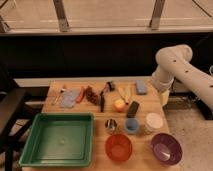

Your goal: Place banana in plastic cup

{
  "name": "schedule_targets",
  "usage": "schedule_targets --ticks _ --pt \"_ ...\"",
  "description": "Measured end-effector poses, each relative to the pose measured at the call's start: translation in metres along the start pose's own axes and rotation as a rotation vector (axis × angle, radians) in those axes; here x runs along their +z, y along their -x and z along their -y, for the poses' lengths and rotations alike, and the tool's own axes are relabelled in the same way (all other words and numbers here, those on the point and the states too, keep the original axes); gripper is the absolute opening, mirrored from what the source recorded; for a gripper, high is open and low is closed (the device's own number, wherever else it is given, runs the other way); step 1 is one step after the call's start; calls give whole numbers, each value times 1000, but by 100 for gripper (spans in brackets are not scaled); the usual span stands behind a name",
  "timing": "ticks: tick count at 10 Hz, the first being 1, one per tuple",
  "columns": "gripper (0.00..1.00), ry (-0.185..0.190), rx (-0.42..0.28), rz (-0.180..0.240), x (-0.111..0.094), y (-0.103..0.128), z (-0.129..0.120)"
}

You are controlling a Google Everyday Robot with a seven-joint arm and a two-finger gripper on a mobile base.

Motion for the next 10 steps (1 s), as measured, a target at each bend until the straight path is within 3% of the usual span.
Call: schedule_targets --ticks 2,4,5,7,10 --pt "80 -6 -204 -66 5 5 21" --pt "80 -30 -455 -147 20 21 56" --pt "80 -43 -529 -170 26 28 69" --pt "80 -76 -632 -184 43 30 96" --pt "80 -85 -647 -179 50 28 108"
